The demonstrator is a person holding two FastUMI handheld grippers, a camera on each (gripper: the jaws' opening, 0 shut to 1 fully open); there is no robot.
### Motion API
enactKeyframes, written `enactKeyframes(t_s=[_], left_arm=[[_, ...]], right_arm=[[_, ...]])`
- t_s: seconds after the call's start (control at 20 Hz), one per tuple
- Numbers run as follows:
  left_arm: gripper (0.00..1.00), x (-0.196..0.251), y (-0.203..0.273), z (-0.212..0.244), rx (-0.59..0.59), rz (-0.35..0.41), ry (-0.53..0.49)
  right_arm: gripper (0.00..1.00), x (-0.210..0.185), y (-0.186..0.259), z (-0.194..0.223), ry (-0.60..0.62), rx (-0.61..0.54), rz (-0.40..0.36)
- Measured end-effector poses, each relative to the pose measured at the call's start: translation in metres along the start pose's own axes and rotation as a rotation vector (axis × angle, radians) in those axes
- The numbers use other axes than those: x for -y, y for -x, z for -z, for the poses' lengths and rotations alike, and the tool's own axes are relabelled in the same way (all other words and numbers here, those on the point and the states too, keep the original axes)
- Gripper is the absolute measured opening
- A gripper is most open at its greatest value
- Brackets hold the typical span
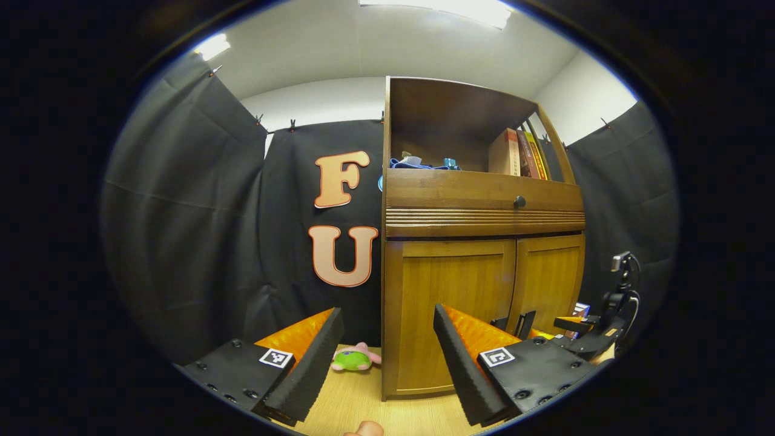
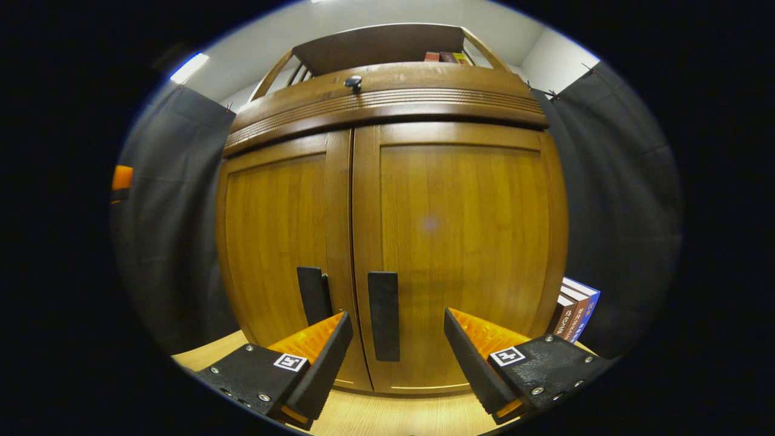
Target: Open the right door of the double-door shoe cabinet with the right hand, and open the left door with the left hand.
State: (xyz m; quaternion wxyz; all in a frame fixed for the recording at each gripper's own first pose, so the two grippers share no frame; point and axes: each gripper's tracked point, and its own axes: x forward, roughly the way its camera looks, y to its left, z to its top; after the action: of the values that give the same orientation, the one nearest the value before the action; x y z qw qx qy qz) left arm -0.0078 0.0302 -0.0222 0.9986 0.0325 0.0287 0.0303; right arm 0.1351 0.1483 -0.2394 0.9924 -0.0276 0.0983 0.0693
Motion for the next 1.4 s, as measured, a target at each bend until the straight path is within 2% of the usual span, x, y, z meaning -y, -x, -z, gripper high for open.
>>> enactKeyframes(t_s=[0.15, 0.2, 0.3, 0.35, 0.45, 0.5, 0.55, 0.65, 0.7, 0.8, 0.85, 1.15, 1.25, 1.3, 1.35, 1.4], left_arm=[[0.95, -0.005, -0.001, 0.004, -0.010, -0.009, -0.001], [0.95, -0.008, -0.001, 0.005, -0.011, -0.013, 0.000], [0.95, -0.011, -0.002, 0.005, -0.009, -0.017, 0.002], [0.95, -0.012, -0.001, 0.005, -0.009, -0.020, 0.001], [0.95, -0.012, 0.001, 0.007, -0.010, -0.020, -0.003], [0.95, -0.011, 0.001, 0.007, -0.011, -0.017, -0.006], [0.95, -0.010, 0.001, 0.007, -0.011, -0.015, -0.006], [0.95, -0.010, 0.001, 0.006, -0.007, -0.009, 0.002], [0.95, -0.010, 0.003, 0.007, -0.007, -0.010, 0.003], [0.95, -0.013, 0.004, 0.007, -0.009, -0.015, 0.002], [0.95, -0.013, 0.005, 0.008, -0.011, -0.016, 0.003], [0.94, -0.019, 0.009, 0.009, -0.013, -0.027, 0.015], [0.98, -0.019, 0.009, 0.009, -0.015, -0.027, 0.015], [0.98, -0.019, 0.011, 0.011, -0.017, -0.025, 0.016], [0.98, -0.018, 0.011, 0.011, -0.018, -0.023, 0.017], [0.96, -0.019, 0.013, 0.011, -0.018, -0.023, 0.016]], right_arm=[[0.93, 0.000, -0.013, 0.009, -0.001, -0.015, 0.016], [0.80, -0.001, -0.019, 0.012, -0.004, -0.018, 0.018], [0.97, 0.001, -0.027, 0.015, -0.014, -0.020, 0.025], [0.82, 0.001, -0.030, 0.016, -0.022, -0.021, 0.023], [0.75, -0.003, -0.035, 0.016, -0.033, -0.019, 0.015], [0.62, -0.005, -0.037, 0.016, -0.033, -0.020, 0.010], [0.78, -0.006, -0.038, 0.017, -0.029, -0.023, 0.010], [0.48, -0.007, -0.039, 0.020, -0.023, -0.031, 0.011], [0.55, -0.007, -0.039, 0.021, -0.019, -0.034, 0.016], [0.31, -0.009, -0.038, 0.022, -0.033, -0.038, 0.012], [0.37, -0.009, -0.038, 0.022, -0.036, -0.043, 0.011], [0.31, -0.009, -0.023, 0.024, -0.018, -0.053, 0.002], [0.30, -0.009, -0.016, 0.024, -0.012, -0.054, -0.006], [0.29, -0.008, -0.012, 0.024, -0.011, -0.053, -0.009], [0.20, -0.008, -0.008, 0.024, -0.009, -0.052, -0.011], [0.29, -0.007, -0.004, 0.024, -0.009, -0.051, -0.013]])
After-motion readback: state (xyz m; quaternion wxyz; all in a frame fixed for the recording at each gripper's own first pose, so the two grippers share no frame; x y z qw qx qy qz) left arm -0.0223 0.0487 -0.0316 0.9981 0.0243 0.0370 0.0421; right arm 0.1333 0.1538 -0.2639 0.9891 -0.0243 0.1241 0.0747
